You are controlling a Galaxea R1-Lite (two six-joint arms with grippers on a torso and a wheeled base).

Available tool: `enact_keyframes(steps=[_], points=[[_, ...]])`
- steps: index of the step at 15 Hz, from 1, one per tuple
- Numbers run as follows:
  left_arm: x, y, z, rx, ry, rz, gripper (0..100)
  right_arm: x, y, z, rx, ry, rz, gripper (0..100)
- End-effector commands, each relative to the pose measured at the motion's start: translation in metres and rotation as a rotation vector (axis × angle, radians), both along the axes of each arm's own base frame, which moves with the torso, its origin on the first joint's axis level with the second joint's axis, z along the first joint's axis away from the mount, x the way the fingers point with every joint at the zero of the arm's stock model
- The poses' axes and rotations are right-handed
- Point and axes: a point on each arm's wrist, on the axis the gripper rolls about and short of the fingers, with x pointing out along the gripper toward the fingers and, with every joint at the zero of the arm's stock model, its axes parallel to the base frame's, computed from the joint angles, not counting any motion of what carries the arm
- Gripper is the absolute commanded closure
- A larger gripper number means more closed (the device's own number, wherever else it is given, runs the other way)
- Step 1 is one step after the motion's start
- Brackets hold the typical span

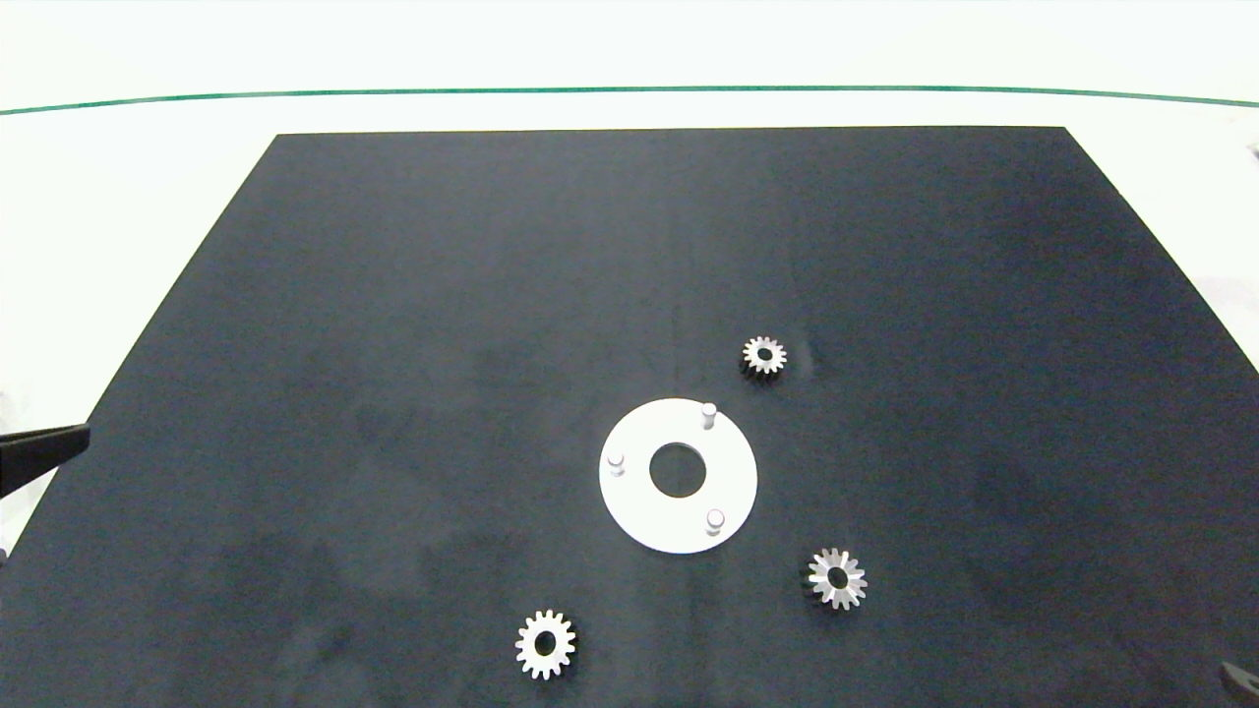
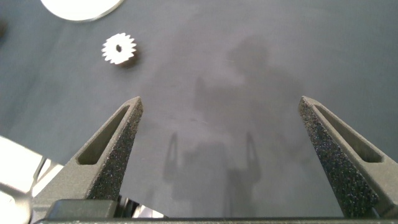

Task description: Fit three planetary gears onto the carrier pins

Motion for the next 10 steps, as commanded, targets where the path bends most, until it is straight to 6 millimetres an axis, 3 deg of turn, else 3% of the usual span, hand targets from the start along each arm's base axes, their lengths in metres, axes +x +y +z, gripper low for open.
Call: enact_keyframes(steps=[1,4,5,6,10], points=[[0.021,0.006,-0.002,-0.003,0.059,0.041,0,0.047,0.022,0.008,-0.07,0.142,0.128,0],[0.02,0.004,-0.003,-0.003,0.067,0.023,0,0.075,0.049,0.006,-0.151,0.218,0.194,0],[0.02,0.004,-0.003,-0.003,0.065,0.021,0,0.075,0.05,0.006,-0.153,0.221,0.196,0],[0.017,0.002,-0.003,-0.002,0.059,0.01,0,0.081,0.069,0.004,-0.198,0.239,0.263,0],[0.013,0.001,-0.001,0.001,0.05,0.004,0,0.097,0.1,-0.001,-0.242,0.278,0.34,0]])
